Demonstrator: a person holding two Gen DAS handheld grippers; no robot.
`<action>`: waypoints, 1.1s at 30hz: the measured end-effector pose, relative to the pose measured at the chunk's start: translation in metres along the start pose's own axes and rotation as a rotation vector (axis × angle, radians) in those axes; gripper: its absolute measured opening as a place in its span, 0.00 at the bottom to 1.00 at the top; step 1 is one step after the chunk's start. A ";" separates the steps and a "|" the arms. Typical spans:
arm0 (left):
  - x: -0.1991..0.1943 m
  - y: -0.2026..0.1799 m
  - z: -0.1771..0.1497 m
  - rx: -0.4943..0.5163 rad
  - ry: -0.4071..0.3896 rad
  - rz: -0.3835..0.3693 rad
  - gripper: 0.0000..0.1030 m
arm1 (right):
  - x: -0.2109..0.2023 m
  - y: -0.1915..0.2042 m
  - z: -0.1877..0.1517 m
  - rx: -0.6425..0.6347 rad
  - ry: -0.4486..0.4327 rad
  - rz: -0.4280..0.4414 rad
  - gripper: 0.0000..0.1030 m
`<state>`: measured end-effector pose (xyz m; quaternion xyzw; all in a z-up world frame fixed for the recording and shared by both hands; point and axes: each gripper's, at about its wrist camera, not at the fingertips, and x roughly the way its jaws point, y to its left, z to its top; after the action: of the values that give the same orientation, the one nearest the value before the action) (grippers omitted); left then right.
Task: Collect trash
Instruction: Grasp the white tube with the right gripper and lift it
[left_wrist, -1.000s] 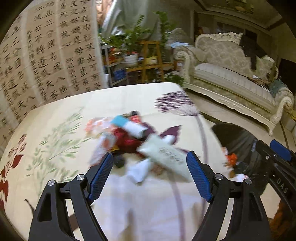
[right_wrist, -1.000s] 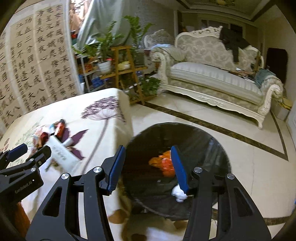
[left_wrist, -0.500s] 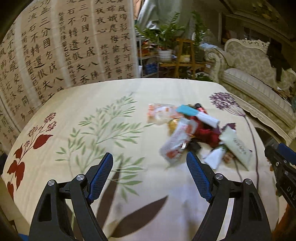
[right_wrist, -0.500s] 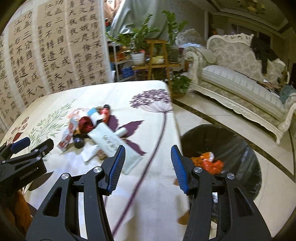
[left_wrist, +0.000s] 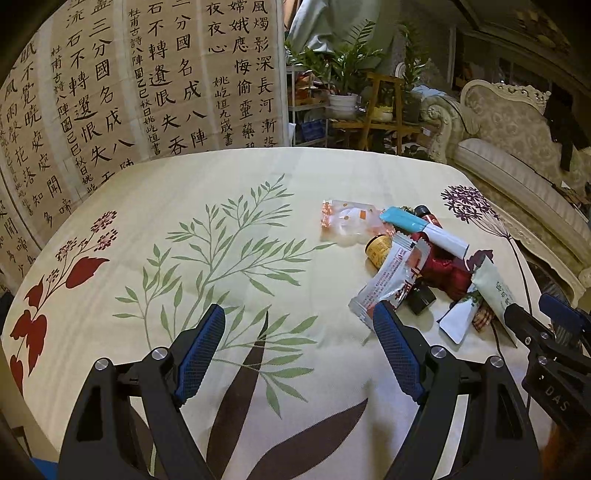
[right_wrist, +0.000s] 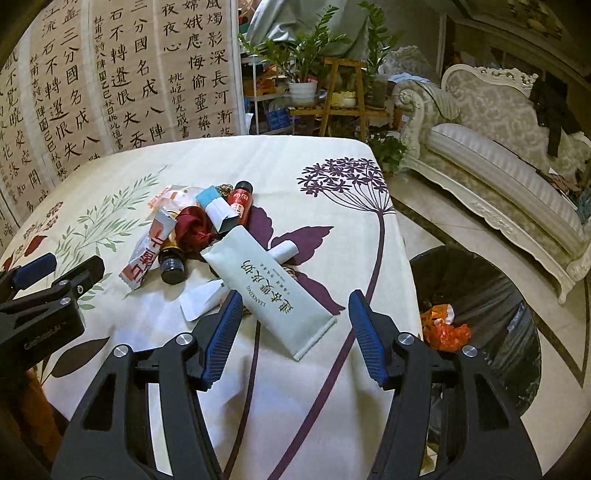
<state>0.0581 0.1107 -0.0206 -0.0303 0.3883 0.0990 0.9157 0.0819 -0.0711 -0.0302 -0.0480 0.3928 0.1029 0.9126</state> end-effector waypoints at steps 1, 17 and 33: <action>0.001 0.001 0.000 -0.001 0.002 -0.001 0.77 | 0.002 0.000 0.000 -0.002 0.005 0.003 0.56; 0.009 -0.002 -0.002 -0.001 0.029 -0.014 0.78 | 0.007 0.006 -0.005 -0.039 0.040 0.034 0.26; 0.010 -0.006 0.001 0.005 0.023 -0.022 0.78 | -0.002 -0.007 0.001 0.027 -0.007 0.056 0.13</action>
<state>0.0665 0.1060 -0.0271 -0.0333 0.3988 0.0875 0.9122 0.0830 -0.0782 -0.0276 -0.0241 0.3921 0.1232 0.9113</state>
